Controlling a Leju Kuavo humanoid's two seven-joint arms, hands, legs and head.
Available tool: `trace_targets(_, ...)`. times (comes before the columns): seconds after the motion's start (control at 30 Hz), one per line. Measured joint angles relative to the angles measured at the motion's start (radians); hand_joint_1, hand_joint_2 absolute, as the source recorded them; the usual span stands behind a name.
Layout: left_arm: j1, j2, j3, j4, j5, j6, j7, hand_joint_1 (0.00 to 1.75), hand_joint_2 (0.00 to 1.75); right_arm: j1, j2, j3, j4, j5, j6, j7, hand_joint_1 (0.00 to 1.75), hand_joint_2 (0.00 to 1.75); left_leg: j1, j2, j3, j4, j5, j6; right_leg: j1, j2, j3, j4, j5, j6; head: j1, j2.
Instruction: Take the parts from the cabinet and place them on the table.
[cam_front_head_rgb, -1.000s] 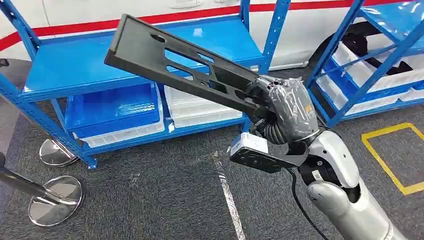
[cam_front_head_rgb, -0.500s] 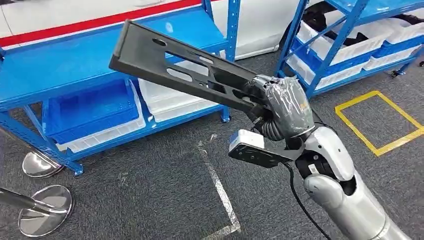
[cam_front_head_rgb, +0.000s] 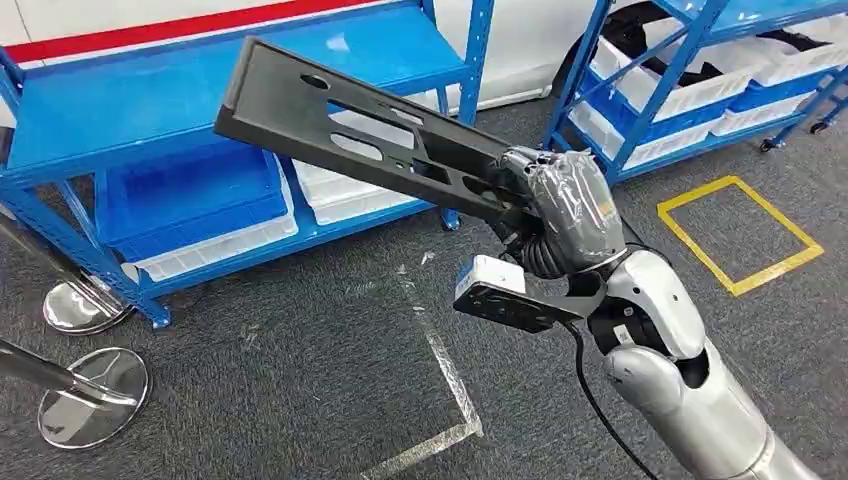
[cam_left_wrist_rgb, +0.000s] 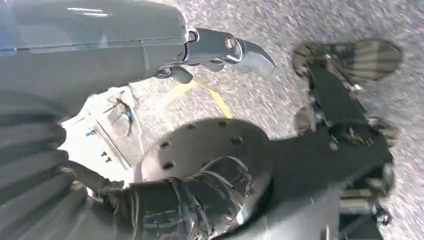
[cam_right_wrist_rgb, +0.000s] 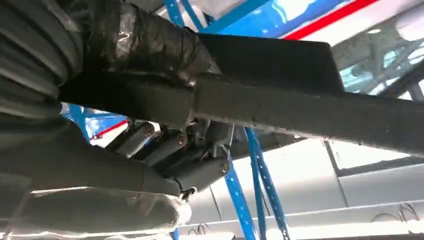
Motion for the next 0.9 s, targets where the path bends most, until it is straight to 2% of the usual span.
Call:
trace_targets(0.03,0.0,0.0,0.0,0.0,0.0,0.0,0.0,0.0,1.75,0.0,0.0,0.0,0.001,0.0,0.0,0.0,1.75,1.75,-0.006,0.0,-0.013,0.002,0.009,0.001,0.003,0.0,0.035,-0.032,0.039,-0.008,0.0,0.0)
trace_targets(0.07,0.0,0.0,0.0,0.0,0.0,0.0,0.0,0.0,1.75,0.0,0.0,0.0,0.001,0.0,0.0,0.0,1.75,1.75,-0.012,0.0,-0.023,0.002,0.016,0.001,0.008,-0.001,0.088,-0.099,0.074,-0.021,-0.001,0.0)
trace_targets(0.1,0.0,0.0,0.0,0.0,0.0,0.0,0.0,0.0,1.75,-0.001,0.0,0.0,0.001,0.0,0.0,0.0,1.75,1.75,-0.015,0.0,-0.029,0.002,0.022,0.001,0.017,-0.001,0.15,-0.185,0.088,-0.039,0.0,0.0)
trace_targets(0.13,0.0,-0.003,0.0,0.0,0.0,0.0,0.0,0.0,1.75,-0.004,0.0,0.0,0.001,0.0,0.0,0.0,1.75,1.75,-0.016,0.001,-0.035,0.002,0.028,0.0,0.028,-0.004,0.209,-0.279,0.053,-0.06,-0.003,0.0)
trace_targets(0.17,0.0,-0.004,0.001,0.0,0.0,0.0,-0.001,0.0,1.75,-0.006,0.0,0.0,0.0,-0.001,0.0,0.0,1.75,1.75,-0.018,0.003,-0.036,0.003,0.035,-0.003,0.028,-0.012,0.251,-0.347,0.037,-0.061,-0.004,0.0)
trace_targets(0.2,0.0,-0.004,0.001,0.0,0.0,0.0,-0.002,0.0,1.75,-0.011,0.0,0.001,0.002,-0.005,0.001,-0.002,1.75,1.75,-0.013,0.003,-0.04,-0.001,0.045,-0.01,0.029,-0.012,0.254,-0.357,0.035,-0.059,0.0,0.0)
trace_targets(0.27,-0.001,-0.004,0.003,0.0,0.002,-0.001,-0.005,0.0,1.75,-0.014,0.0,0.002,0.004,-0.016,0.002,-0.002,1.75,1.75,-0.006,0.006,-0.044,-0.007,0.061,-0.019,0.037,-0.009,0.243,-0.362,0.059,-0.062,0.0,0.0)
trace_targets(0.3,0.0,0.0,0.003,0.001,0.002,-0.001,-0.005,0.0,1.75,-0.014,0.0,0.002,0.006,-0.024,0.003,-0.003,1.75,1.75,-0.012,0.003,-0.052,-0.006,0.053,-0.023,0.022,-0.009,0.246,-0.397,0.074,-0.065,0.002,0.0)
trace_targets(0.33,0.0,-0.001,0.004,0.001,0.002,-0.001,-0.007,0.0,1.75,-0.016,0.003,0.003,0.009,-0.029,0.005,-0.004,1.75,1.75,-0.01,-0.003,-0.064,0.012,0.014,-0.032,0.02,-0.008,0.242,-0.401,0.089,-0.062,0.0,0.0)
trace_targets(0.37,0.002,-0.001,0.004,0.001,0.002,-0.004,-0.008,0.0,1.75,-0.02,0.004,0.004,0.012,-0.035,0.006,-0.005,1.75,1.75,-0.007,-0.004,-0.077,0.063,-0.046,-0.038,0.016,-0.006,0.23,-0.399,0.099,-0.066,0.0,0.0)
trace_targets(0.4,0.004,-0.002,0.004,0.001,0.002,-0.005,-0.008,0.0,1.75,-0.022,0.004,0.004,0.015,-0.04,0.006,-0.005,1.75,1.75,0.0,-0.004,-0.094,0.137,-0.104,-0.047,0.013,-0.004,0.214,-0.393,0.105,-0.065,-0.003,0.0)
trace_targets(0.43,0.004,-0.002,0.004,0.001,0.002,-0.006,-0.008,0.0,1.75,-0.024,0.006,0.005,0.018,-0.043,0.006,-0.006,1.75,1.75,0.007,-0.004,-0.108,0.204,-0.143,-0.054,0.011,0.0,0.2,-0.388,0.112,-0.062,-0.002,0.0)
trace_targets(0.47,0.003,-0.002,0.004,0.001,0.002,-0.006,-0.008,0.0,1.75,-0.026,0.006,0.006,0.021,-0.045,0.007,-0.006,1.75,1.75,0.012,-0.004,-0.115,0.257,-0.152,-0.061,0.007,0.006,0.184,-0.38,0.118,-0.057,-0.002,0.0)
trace_targets(0.5,0.002,-0.002,0.005,0.001,0.002,-0.006,-0.008,0.0,1.75,-0.027,0.006,0.008,0.025,-0.049,0.007,-0.007,1.75,1.75,0.018,-0.004,-0.109,0.283,-0.127,-0.068,0.001,0.01,0.165,-0.367,0.124,-0.051,-0.003,0.0)
trace_targets(0.53,0.0,-0.002,0.005,0.001,0.002,-0.006,-0.008,0.0,1.75,-0.027,0.006,0.009,0.028,-0.051,0.007,-0.007,1.75,1.75,0.023,-0.004,-0.087,0.269,-0.085,-0.075,-0.005,0.016,0.145,-0.353,0.128,-0.045,-0.003,0.0)
trace_targets(0.57,0.0,-0.001,0.005,0.001,0.001,-0.006,-0.008,0.0,1.75,-0.027,0.006,0.01,0.031,-0.051,0.007,-0.008,1.75,1.75,0.029,-0.006,-0.052,0.224,-0.046,-0.082,-0.012,0.023,0.125,-0.34,0.132,-0.039,-0.002,0.0)
trace_targets(0.6,0.001,0.0,0.005,0.001,0.001,-0.006,-0.008,0.0,1.75,-0.028,0.006,0.01,0.034,-0.052,0.007,-0.008,1.75,1.75,0.037,-0.016,-0.002,0.151,-0.022,-0.091,-0.019,0.032,0.105,-0.322,0.136,-0.032,-0.003,0.0)
trace_targets(0.63,0.0,0.0,0.005,0.001,0.001,-0.006,-0.008,0.0,1.75,-0.03,0.006,0.011,0.035,-0.052,0.007,-0.008,1.75,1.75,0.04,-0.052,0.029,0.084,-0.071,-0.103,-0.023,0.039,0.085,-0.308,0.141,-0.024,-0.004,0.0)
trace_targets(0.67,0.0,0.0,0.005,0.001,0.001,-0.006,-0.008,0.0,1.75,-0.034,0.006,0.011,0.036,-0.052,0.006,-0.007,1.75,1.75,0.034,-0.075,0.067,0.031,-0.09,-0.094,-0.02,0.048,0.067,-0.297,0.145,-0.016,-0.006,0.0)
trace_targets(0.7,0.002,0.0,0.005,0.001,0.001,-0.005,-0.009,0.0,1.75,-0.035,0.008,0.011,0.038,-0.052,0.006,-0.008,1.75,1.75,0.037,-0.07,0.056,0.041,-0.091,-0.077,-0.019,0.058,0.063,-0.297,0.16,-0.005,-0.005,0.0)
trace_targets(0.77,0.001,0.0,0.005,0.001,0.002,-0.004,-0.01,0.0,1.75,-0.04,0.008,0.011,0.042,-0.052,0.007,-0.008,1.75,1.75,0.031,-0.053,0.049,0.046,-0.085,-0.073,-0.018,0.075,0.057,-0.304,0.178,0.004,-0.005,0.0)
trace_targets(0.8,0.001,-0.002,0.005,0.001,0.003,-0.004,-0.011,0.0,1.75,-0.04,0.008,0.011,0.045,-0.053,0.007,-0.008,1.75,1.75,0.039,-0.039,0.044,0.039,-0.076,-0.058,-0.02,0.08,0.05,-0.303,0.179,0.007,-0.002,0.0)
trace_targets(0.83,0.0,-0.002,0.005,0.001,0.003,-0.004,-0.011,0.0,1.75,-0.04,0.008,0.011,0.046,-0.054,0.007,-0.008,1.75,1.75,0.037,-0.027,0.039,0.038,-0.069,-0.047,-0.016,0.045,0.041,-0.289,0.153,0.008,0.0,0.0)
trace_targets(0.87,0.0,-0.002,0.005,0.001,0.006,-0.004,-0.015,0.0,1.75,-0.041,0.009,0.011,0.049,-0.056,0.007,-0.008,1.75,1.75,0.033,-0.019,0.032,0.037,-0.063,-0.037,-0.012,0.018,0.028,-0.244,0.103,0.01,0.007,0.0)
trace_targets(0.9,0.0,-0.002,0.005,0.001,0.011,-0.004,-0.021,0.0,1.75,-0.044,0.01,0.011,0.049,-0.058,0.006,-0.008,1.75,1.75,0.028,-0.007,0.024,0.037,-0.056,-0.027,-0.013,0.006,0.008,-0.174,0.045,0.011,0.009,0.0)
